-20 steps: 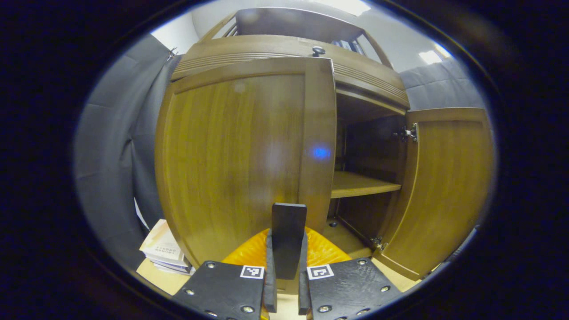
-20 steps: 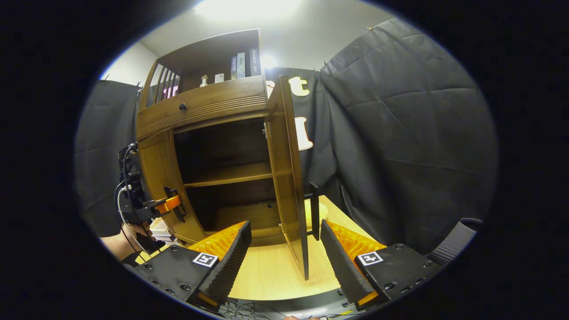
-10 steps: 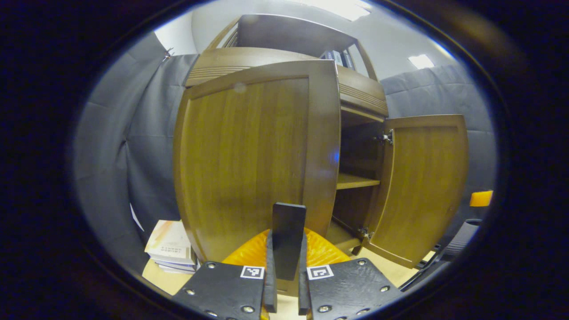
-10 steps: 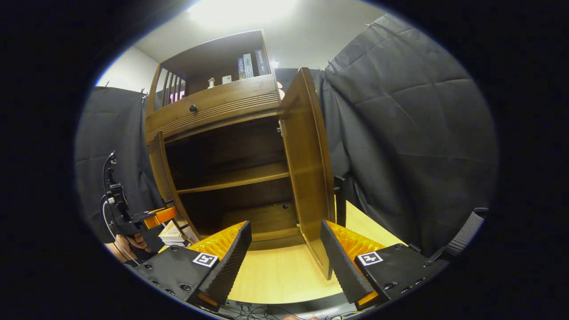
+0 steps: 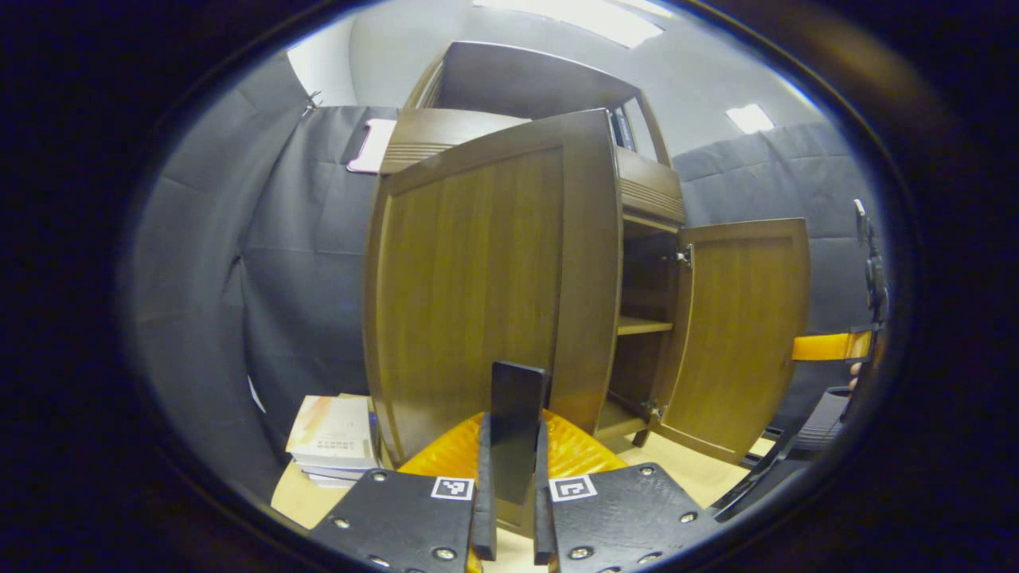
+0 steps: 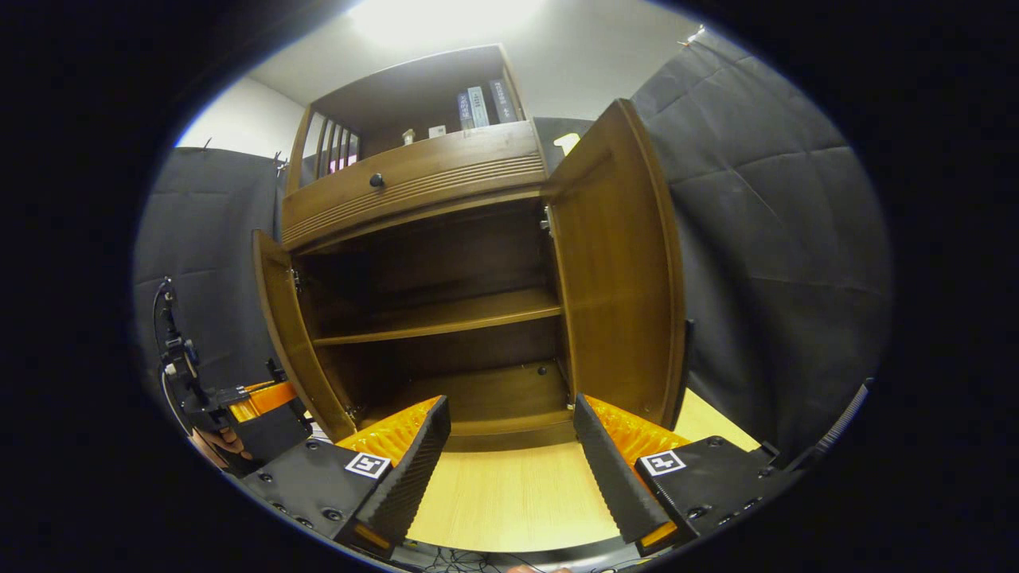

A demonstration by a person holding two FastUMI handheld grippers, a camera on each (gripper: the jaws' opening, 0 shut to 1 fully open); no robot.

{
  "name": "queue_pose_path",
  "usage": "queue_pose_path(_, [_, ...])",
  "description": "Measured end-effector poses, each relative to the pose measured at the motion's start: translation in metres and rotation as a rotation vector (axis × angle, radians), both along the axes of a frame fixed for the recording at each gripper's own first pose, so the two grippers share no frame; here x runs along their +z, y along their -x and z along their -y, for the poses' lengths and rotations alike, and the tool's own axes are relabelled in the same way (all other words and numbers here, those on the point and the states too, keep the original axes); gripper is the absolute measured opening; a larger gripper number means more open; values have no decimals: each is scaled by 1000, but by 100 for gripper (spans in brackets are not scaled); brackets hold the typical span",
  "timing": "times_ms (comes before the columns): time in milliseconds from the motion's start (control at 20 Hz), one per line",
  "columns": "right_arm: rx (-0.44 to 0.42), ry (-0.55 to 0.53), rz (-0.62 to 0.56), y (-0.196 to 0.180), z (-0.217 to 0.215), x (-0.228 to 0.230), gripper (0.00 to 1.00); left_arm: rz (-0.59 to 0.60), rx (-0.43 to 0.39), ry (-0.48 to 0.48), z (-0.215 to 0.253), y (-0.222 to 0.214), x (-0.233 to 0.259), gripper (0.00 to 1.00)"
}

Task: Open the right door of the double-door shoe cabinet with the right hand, and open the left door with the left hand.

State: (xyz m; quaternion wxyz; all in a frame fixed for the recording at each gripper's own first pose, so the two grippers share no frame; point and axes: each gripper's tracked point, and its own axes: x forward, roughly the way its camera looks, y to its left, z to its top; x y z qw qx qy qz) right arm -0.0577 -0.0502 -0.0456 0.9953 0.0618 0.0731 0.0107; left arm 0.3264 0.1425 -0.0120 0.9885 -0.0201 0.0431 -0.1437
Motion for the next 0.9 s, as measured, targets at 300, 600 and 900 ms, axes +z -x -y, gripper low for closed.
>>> queue_pose_path(300, [65, 12, -9, -15, -29, -4, 93, 11, 63, 8, -56, 30, 5, 21])
queue_pose_path(600, [115, 58, -33, -25, -51, -9, 93, 34, 11, -40, -104, 45, 8, 20])
queue_pose_path(900, [129, 90, -37, -30, -60, -3, 93, 33, -3, -55, -158, 42, 3, 21])
